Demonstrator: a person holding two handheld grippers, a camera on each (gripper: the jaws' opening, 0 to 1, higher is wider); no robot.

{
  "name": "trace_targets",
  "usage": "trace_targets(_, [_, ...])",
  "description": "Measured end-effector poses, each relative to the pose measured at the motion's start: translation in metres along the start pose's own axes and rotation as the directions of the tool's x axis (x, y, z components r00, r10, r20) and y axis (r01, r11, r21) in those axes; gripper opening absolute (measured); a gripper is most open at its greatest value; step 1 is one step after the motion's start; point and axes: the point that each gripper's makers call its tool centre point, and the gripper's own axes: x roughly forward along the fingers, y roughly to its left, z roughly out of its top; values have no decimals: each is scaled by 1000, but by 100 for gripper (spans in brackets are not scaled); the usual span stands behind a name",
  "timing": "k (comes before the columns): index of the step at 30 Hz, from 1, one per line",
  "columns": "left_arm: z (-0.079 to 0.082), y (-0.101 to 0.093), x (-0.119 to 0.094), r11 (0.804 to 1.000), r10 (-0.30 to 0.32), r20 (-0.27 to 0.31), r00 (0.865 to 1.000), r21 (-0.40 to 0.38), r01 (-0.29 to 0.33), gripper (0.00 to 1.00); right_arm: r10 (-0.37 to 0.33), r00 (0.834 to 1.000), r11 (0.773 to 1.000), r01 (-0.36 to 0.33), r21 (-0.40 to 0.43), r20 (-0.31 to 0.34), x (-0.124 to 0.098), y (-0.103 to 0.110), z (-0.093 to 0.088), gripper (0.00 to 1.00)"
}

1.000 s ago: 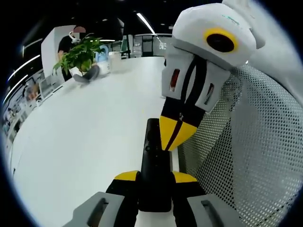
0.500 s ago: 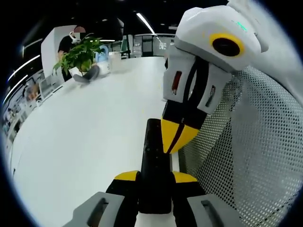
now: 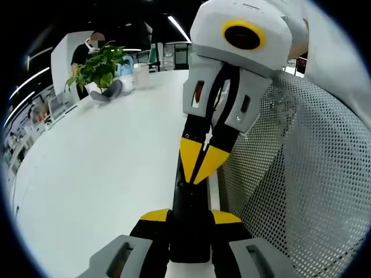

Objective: Press the specified remote control buttons in sequence, fully releasing each button before pressing the next.

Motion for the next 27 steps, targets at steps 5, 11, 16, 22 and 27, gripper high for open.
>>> trace_targets(5, [0, 0, 1, 1000, 0, 0, 1000, 1, 0, 25, 18, 999, 999, -19, -29, -30, 2, -1, -1, 0])
trace_targets(11, [1, 1, 1, 1000, 0, 0, 1000, 2, 0, 25, 76, 991, 995, -82, -48, -112, 4, -2, -1, 0])
trace_targets(16, [1, 1, 1, 1000, 1, 0, 1000, 1, -1, 25, 73, 986, 992, -87, -91, -151, 5, -1, -1, 0])
trace_targets(22, [0, 1, 0, 1000, 4, -1, 1000, 1, -4, 25, 91, 992, 996, -89, 23, -84, 4, -5, 0, 0])
trace_targets(27, [0, 0, 0, 1000, 4, 0, 1000, -1, -4, 25, 143, 989, 974, -137, 183, -23, 2, -4, 1, 0])
